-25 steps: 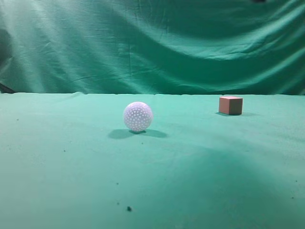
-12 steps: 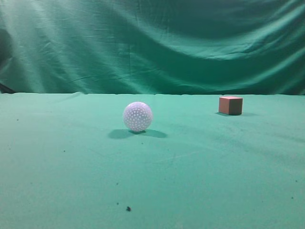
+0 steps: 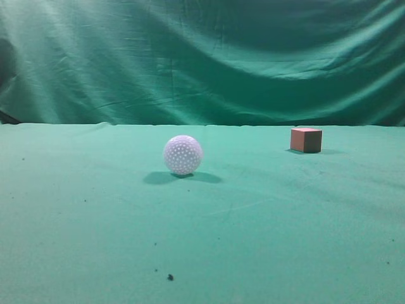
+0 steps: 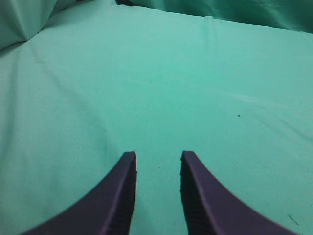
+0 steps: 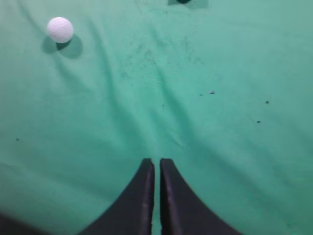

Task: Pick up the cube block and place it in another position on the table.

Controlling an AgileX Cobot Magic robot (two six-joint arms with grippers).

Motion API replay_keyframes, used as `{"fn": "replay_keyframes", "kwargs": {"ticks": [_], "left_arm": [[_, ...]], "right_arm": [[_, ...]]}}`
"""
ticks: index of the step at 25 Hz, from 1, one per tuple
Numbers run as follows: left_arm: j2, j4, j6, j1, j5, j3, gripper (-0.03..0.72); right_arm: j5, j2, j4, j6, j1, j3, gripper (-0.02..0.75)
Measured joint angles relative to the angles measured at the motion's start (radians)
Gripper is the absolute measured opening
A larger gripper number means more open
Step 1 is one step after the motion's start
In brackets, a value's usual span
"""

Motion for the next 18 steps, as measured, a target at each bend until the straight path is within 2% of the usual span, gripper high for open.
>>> {"fn": "replay_keyframes", "kwargs": {"ticks": [3, 6, 11, 18], "left_arm": [[0.0, 0.0, 0.0, 0.0, 0.0, 0.0, 0.262], [0.0, 0.0, 0.0, 0.0, 0.0, 0.0, 0.262], [0.0, 0.0, 0.0, 0.0, 0.0, 0.0, 0.262], [0.0, 0.0, 0.0, 0.0, 0.0, 0.0, 0.262]], "right_arm": [[-0.013, -0.009, -0.061, -0.009, 0.0, 0.007, 0.0], [-0.188, -0.06, -0.097, -0.013, -0.012, 0.074, 0.0], [-0.575, -0.229, -0.105, -0.018, -0.129, 0.306, 0.0], [-0.745, -0.486, -0.049, -0.016, -0.334, 0.635, 0.0]]}}
